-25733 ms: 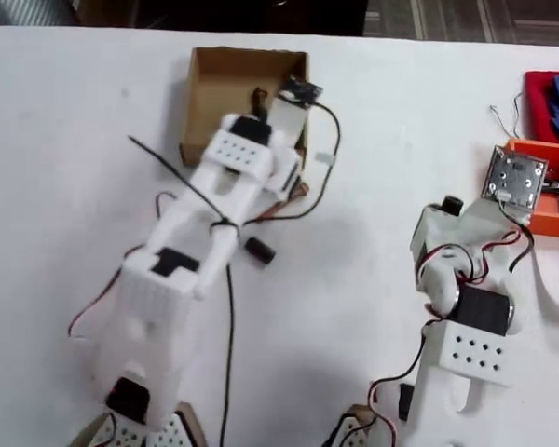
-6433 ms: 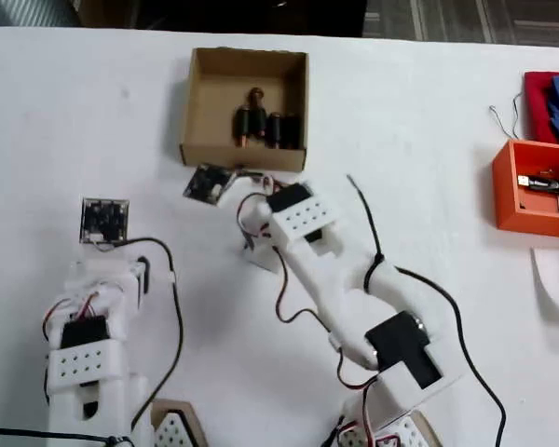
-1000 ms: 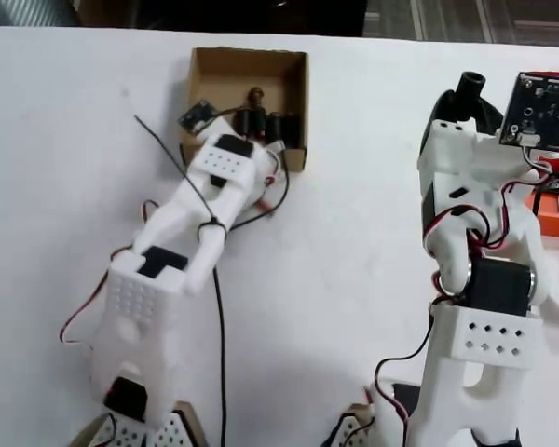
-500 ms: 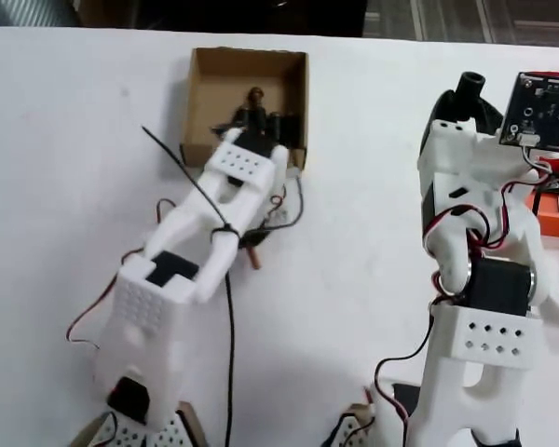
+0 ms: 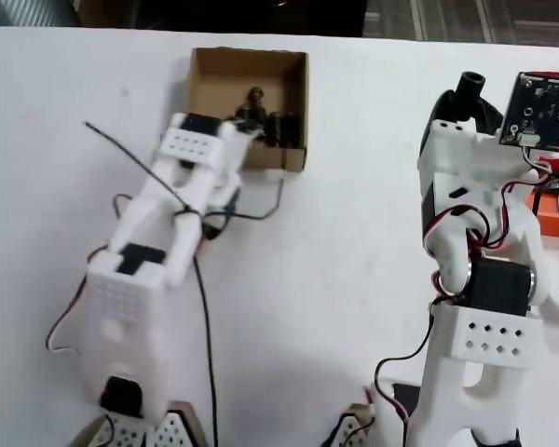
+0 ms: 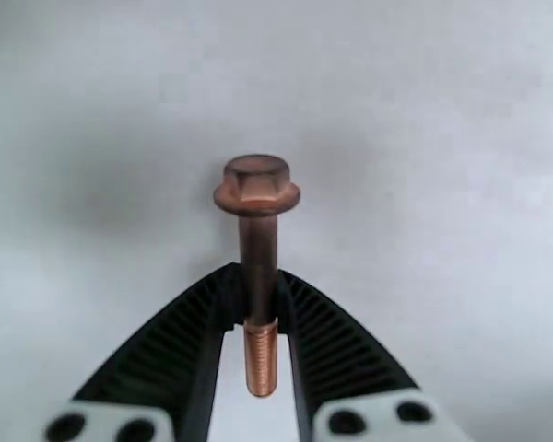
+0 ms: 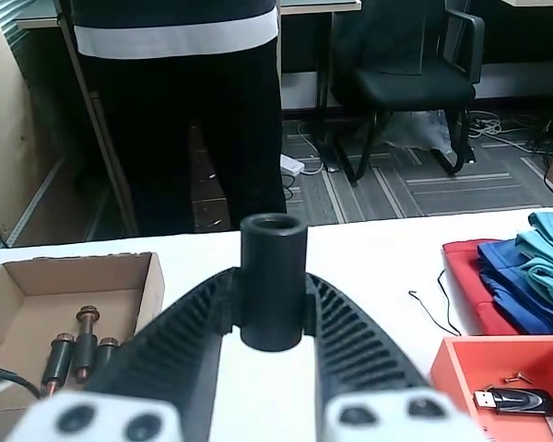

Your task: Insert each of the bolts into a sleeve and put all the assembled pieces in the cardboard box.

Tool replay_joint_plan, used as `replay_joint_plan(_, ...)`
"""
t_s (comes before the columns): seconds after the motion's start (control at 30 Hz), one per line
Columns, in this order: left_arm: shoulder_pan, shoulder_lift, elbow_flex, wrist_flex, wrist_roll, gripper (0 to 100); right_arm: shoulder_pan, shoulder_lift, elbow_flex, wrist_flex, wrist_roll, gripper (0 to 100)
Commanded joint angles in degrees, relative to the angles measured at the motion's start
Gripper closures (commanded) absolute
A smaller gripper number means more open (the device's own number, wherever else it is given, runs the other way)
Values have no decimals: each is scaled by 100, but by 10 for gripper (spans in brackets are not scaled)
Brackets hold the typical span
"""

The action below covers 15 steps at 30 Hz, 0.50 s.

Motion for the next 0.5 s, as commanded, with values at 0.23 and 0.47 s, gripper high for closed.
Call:
replay_joint_plan(0.23, -853, 316, 22, -316, -774, 924, 22, -136, -53, -110, -26, 978)
replay_joint_plan(0.47, -835, 316, 13, -316, -738, 845, 13, -136, -79, -154, -26, 978)
